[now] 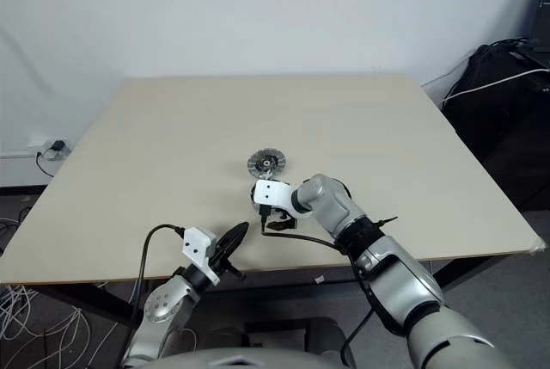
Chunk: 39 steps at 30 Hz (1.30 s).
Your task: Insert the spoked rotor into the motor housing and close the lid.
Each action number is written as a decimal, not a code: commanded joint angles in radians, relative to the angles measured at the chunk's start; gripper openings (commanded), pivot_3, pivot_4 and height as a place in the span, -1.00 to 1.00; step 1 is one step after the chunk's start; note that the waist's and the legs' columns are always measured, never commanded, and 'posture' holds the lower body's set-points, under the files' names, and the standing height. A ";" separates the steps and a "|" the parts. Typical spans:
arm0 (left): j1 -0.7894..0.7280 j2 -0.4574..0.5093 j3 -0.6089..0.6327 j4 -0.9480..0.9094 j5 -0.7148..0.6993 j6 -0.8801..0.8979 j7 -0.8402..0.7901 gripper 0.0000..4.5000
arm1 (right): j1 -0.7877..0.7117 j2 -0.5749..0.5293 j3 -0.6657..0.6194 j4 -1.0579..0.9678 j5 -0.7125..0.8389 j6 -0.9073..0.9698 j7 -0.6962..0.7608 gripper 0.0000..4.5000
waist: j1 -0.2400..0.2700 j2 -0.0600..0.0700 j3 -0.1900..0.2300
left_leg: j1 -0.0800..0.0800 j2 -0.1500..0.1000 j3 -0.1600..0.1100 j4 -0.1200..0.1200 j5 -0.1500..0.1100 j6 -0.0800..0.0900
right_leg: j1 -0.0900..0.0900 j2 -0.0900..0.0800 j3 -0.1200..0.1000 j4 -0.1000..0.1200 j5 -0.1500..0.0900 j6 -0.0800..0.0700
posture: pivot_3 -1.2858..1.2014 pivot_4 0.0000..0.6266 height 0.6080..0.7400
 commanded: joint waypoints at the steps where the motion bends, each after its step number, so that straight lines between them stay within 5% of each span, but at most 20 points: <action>1: -0.005 -0.004 -0.005 -0.054 -0.005 0.004 0.007 -1.00 | -0.034 0.003 -0.028 0.001 -0.005 -0.012 -0.009 0.68 | 0.000 0.000 0.000 | 0.000 0.000 0.000 0.000 0.000 0.000 | 0.000 0.000 0.000 0.000 0.000 0.000 | 0.03 -1.00 1.00; 5: -0.006 -0.006 -0.008 -0.063 -0.005 0.013 0.008 -1.00 | -0.030 -0.004 -0.032 -0.005 -0.009 -0.013 -0.005 0.68 | 0.001 0.000 0.000 | 0.000 0.000 0.000 0.000 0.000 0.000 | 0.000 0.000 0.000 0.000 0.000 0.000 | 0.03 -1.00 1.00; 8: -0.006 -0.006 -0.011 -0.072 -0.005 0.023 0.009 -1.00 | -0.030 -0.006 -0.035 -0.007 -0.010 -0.011 -0.006 0.41 | 0.002 0.000 0.000 | -0.001 0.000 0.000 0.000 0.000 0.001 | -0.001 0.000 0.000 0.000 0.000 0.000 | 0.03 -1.00 1.00; 18: -0.004 -0.003 -0.012 -0.097 -0.007 0.049 0.016 -1.00 | -0.035 -0.001 -0.045 0.000 -0.015 -0.015 -0.010 -0.95 | 0.003 0.000 0.000 | -0.001 0.000 0.000 0.000 -0.001 0.001 | -0.001 0.000 0.000 0.000 0.000 0.000 | 0.03 -1.00 1.00; 29: -0.008 -0.003 -0.012 -0.100 -0.013 0.061 0.012 -1.00 | -0.007 -0.002 -0.077 -0.046 0.000 0.003 -0.041 -0.95 | 0.003 0.000 0.000 | -0.001 0.000 0.000 0.000 -0.001 0.001 | -0.001 0.000 0.000 0.000 0.000 0.000 | 0.03 -1.00 1.00; 39: -0.008 -0.003 -0.012 -0.088 -0.018 0.061 0.010 -1.00 | 0.119 -0.069 -0.128 -0.359 0.023 0.161 -0.052 -0.95 | 0.010 0.000 0.001 | -0.005 0.000 -0.001 0.000 -0.001 0.001 | -0.003 0.000 0.000 -0.001 0.000 0.000 | 0.03 -1.00 1.00</action>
